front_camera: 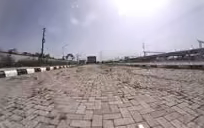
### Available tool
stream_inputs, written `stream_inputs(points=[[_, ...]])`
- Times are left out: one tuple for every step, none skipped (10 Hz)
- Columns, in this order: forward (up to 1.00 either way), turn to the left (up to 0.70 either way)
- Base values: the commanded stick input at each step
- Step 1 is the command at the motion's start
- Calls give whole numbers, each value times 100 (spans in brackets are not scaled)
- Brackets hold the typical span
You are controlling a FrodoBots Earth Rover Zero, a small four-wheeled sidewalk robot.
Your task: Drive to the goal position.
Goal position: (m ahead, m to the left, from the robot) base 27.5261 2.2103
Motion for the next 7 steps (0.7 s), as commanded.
stream_inputs(points=[[100,0],[100,0],[100,0],[100,0],[100,0],[100,0],[100,0]])
